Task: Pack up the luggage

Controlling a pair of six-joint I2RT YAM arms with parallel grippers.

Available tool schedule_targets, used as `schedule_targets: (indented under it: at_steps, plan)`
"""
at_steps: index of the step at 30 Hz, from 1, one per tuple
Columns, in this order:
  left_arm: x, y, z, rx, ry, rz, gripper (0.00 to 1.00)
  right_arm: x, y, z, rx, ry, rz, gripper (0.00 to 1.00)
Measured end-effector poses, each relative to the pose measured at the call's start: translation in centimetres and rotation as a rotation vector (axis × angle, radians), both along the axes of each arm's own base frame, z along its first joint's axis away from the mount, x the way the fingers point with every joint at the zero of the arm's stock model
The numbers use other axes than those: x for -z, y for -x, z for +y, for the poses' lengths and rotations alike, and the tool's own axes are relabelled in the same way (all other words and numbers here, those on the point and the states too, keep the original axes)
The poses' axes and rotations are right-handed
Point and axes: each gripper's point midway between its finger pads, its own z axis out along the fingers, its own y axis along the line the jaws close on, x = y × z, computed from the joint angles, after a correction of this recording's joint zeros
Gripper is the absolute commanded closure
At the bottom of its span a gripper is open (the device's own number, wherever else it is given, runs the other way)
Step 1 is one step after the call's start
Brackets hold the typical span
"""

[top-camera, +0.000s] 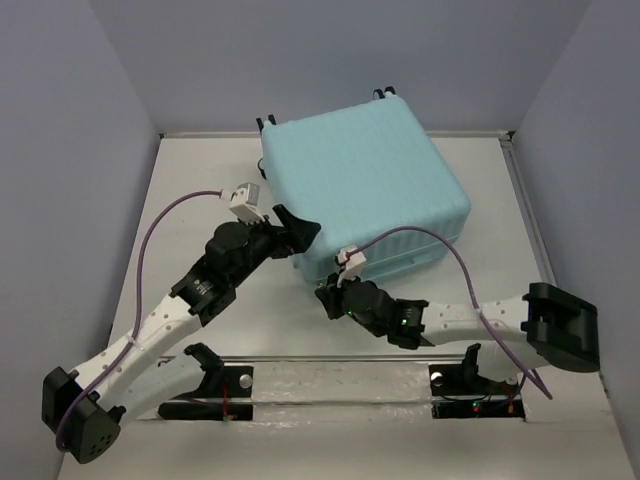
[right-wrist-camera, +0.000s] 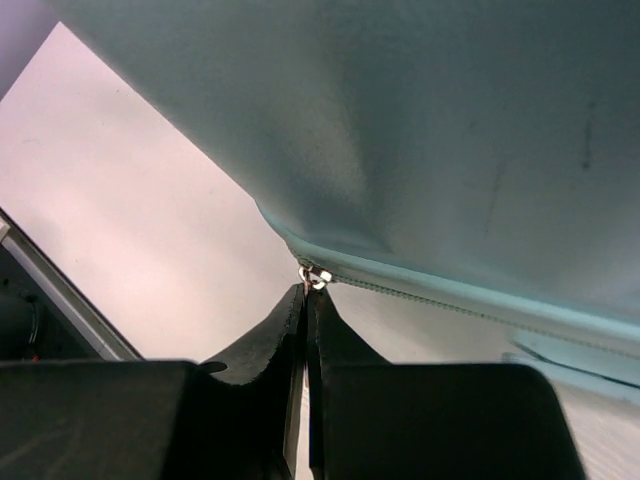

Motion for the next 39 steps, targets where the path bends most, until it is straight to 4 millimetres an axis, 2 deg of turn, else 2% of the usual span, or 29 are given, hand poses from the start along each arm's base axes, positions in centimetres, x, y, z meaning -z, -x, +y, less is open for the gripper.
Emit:
schedule_targets:
  at_steps: [2, 5, 9, 12, 13, 14, 16, 18, 21, 22, 25, 28, 31, 33, 39]
  plan:
    - [0.1, 0.6, -1.6, 0.037, 0.006, 0.013, 0.02, -0.4, 0.6, -2.6, 0.009, -0.007, -0.002, 0.93]
    - [-0.5, 1.9, -5.5, 0.129, 0.001, 0.029, 0.01, -0.5, 1.3, -6.6, 0.040, -0.001, -0.005, 0.93]
    - [-1.2, 3.2, -10.0, 0.219, -0.031, 0.048, 0.01, -0.5, 1.6, -10.3, 0.094, -0.010, -0.008, 0.93]
    - [-1.4, 3.1, -10.9, 0.234, -0.073, 0.060, 0.01, -0.6, 1.8, -12.1, 0.124, -0.010, 0.002, 0.93]
    - [-1.8, 2.7, -10.6, 0.231, -0.073, 0.060, 0.01, -0.7, 2.0, -12.4, 0.126, -0.014, 0.007, 0.93]
    - [-2.8, 1.5, -9.8, 0.204, -0.063, 0.049, 0.01, -0.7, 2.1, -12.6, 0.128, -0.017, 0.015, 0.93]
    - [-5.6, -2.5, -6.8, 0.093, -0.028, 0.007, 0.01, -0.8, 2.3, -12.8, 0.128, -0.023, 0.024, 0.93]
    - [-9.0, -8.0, -0.9, -0.081, 0.007, -0.049, 0.01, -0.8, 2.4, -13.0, 0.129, -0.033, 0.032, 0.93]
    - [-11.2, -12.9, 5.7, -0.268, 0.017, -0.092, 0.01, -0.7, 2.7, -13.3, 0.126, -0.043, 0.042, 0.93]
    - [-11.1, -14.2, 6.8, -0.295, 0.014, -0.087, 0.01, -0.8, 2.7, -13.4, 0.125, -0.044, 0.042, 0.93]
    - [-9.1, -17.7, 7.5, -0.291, -0.008, -0.031, 0.01, -0.7, 2.8, -13.5, 0.122, -0.039, 0.044, 0.93]
    - [-4.3, -21.5, 7.1, -0.259, -0.037, 0.079, 0.01, -0.6, 2.9, -13.6, 0.118, -0.034, 0.048, 0.93]
    - [1.3, -23.4, 6.6, -0.230, -0.063, 0.211, 0.01, -0.6, 2.9, -13.6, 0.116, -0.033, 0.049, 0.93]
    - [2.0, -24.5, 6.4, -0.225, -0.045, 0.226, 0.01, -0.5, 3.0, -13.6, 0.115, -0.030, 0.050, 0.93]
    - [1.6, -25.9, 5.4, -0.188, -0.022, 0.228, 0.01, -0.3, 3.0, -13.5, 0.110, -0.023, 0.054, 0.93]
